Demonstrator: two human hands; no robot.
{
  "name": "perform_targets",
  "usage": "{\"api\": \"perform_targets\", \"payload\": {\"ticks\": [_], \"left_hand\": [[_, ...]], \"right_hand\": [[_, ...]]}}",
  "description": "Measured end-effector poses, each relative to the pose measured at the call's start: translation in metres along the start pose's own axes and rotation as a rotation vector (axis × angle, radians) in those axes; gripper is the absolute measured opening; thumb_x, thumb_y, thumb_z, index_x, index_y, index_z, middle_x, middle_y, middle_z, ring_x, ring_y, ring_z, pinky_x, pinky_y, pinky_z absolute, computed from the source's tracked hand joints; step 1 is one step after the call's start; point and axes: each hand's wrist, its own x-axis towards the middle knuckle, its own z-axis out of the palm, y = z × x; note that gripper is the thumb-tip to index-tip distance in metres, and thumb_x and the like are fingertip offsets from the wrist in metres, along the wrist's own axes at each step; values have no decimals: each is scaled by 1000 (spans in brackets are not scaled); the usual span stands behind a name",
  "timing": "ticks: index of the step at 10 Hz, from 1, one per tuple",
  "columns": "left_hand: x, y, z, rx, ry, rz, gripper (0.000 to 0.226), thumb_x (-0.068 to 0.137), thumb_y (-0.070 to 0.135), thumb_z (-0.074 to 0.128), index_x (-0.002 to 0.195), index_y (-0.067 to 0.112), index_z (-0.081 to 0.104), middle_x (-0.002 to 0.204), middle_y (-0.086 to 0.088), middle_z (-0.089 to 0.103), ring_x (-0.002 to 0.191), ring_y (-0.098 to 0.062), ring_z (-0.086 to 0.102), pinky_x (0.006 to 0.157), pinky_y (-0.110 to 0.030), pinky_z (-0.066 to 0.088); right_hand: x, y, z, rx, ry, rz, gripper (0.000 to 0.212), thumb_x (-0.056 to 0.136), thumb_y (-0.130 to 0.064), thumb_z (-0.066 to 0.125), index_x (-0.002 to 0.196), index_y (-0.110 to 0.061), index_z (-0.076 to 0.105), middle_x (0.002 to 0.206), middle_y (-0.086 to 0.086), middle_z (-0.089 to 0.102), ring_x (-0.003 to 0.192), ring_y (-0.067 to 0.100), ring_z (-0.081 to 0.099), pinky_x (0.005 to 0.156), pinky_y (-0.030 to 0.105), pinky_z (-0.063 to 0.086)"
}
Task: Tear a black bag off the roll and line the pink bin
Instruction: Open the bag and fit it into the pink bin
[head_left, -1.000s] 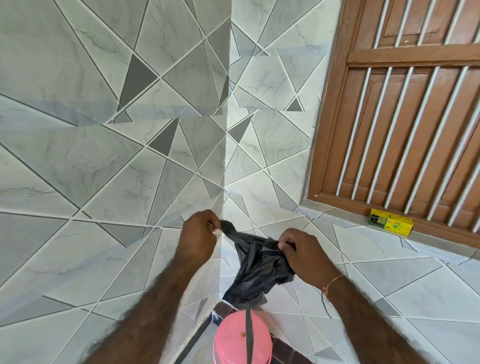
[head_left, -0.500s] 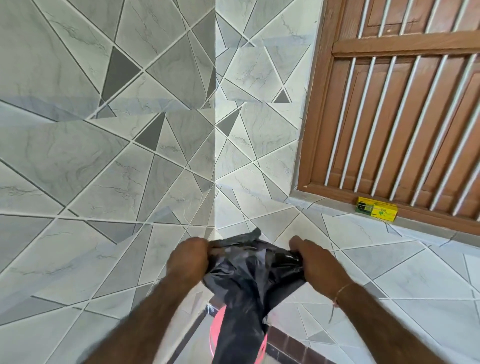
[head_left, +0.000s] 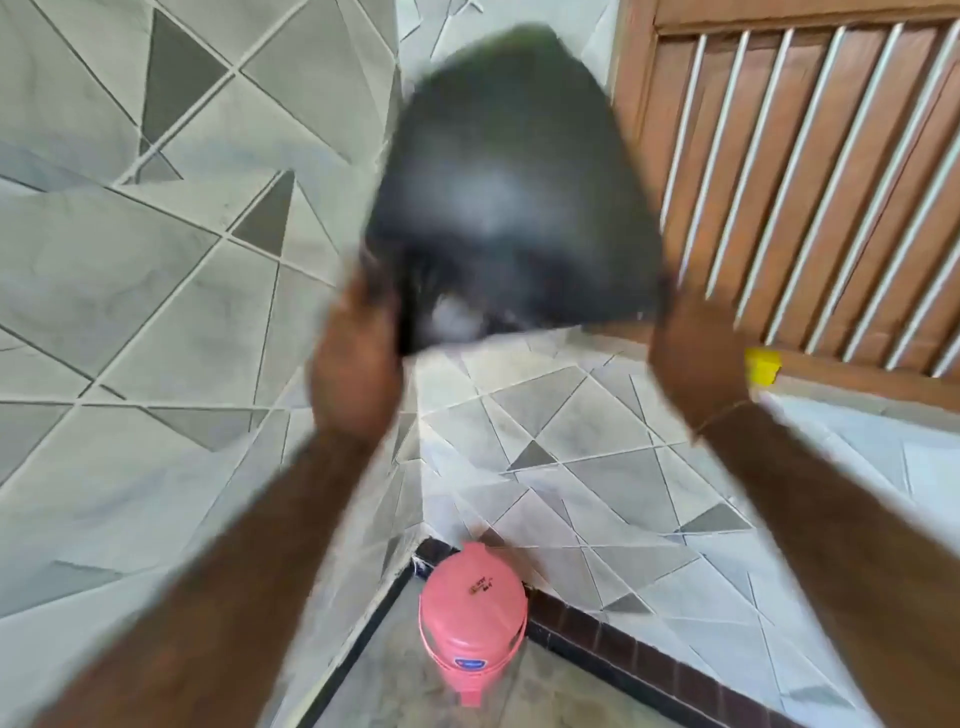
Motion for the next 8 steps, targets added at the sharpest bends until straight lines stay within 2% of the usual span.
{"api": "perform_targets", "payload": {"ticks": [1,2,3,4,5,6,7,8], "left_hand": [[-137,-13,91,164,-1081,59,36,96,15,35,129,15,48,126,-7,61,112,-28,61,94,-42,51],[-168,-18,112,-7,-1081,-108,32,97,26,37,125,17,49,124,-5,62,115,-25,61,99,-39,47],[-153,-1,87,-122,-1047,-141,33,84,28,62,113,15,52,105,-6,62,107,-31,64,92,-41,51],[-112,9,77,-89,-1032,-71,45,79,30,69,116,15,50,105,-7,54,107,-34,62,90,-43,51],[-94,8,81,-42,-1036,-49,53,80,38,65,124,19,45,114,-8,48,110,-35,59,90,-44,49],[-72,6,82,-60,-1035,-113,49,85,31,57,128,14,43,119,-14,50,114,-38,58,94,-46,49],[-29,8,72,-119,-860,-166,49,82,26,51,129,14,40,116,-18,49,111,-43,58,92,-50,50],[1,16,44,-156,-364,-304,42,82,6,55,122,13,45,117,-16,48,102,-41,55,79,-50,49]], "right_hand": [[-156,-7,96,-136,-1215,-145,37,94,-13,39,128,-9,52,130,13,60,118,30,59,96,37,49],[-187,0,114,84,-1253,158,38,91,-36,45,114,-10,60,121,13,64,115,29,62,91,33,50],[-154,-2,114,207,-1120,370,64,83,-73,29,78,-16,58,89,15,65,97,30,68,81,33,51],[-111,-1,106,237,-882,515,63,86,-66,38,106,-12,64,114,19,66,110,36,62,90,40,48],[-87,4,103,131,-759,501,37,85,-32,56,115,-10,62,123,16,64,114,37,61,92,42,50],[-72,11,106,150,-776,444,39,83,-14,51,121,-10,56,126,21,61,115,40,59,95,45,51],[-40,21,86,189,-679,383,52,82,-14,54,132,-13,41,124,27,58,113,46,58,94,48,50],[-12,25,57,291,-266,413,48,84,-9,50,131,-15,42,118,25,54,101,48,59,82,49,50]]}}
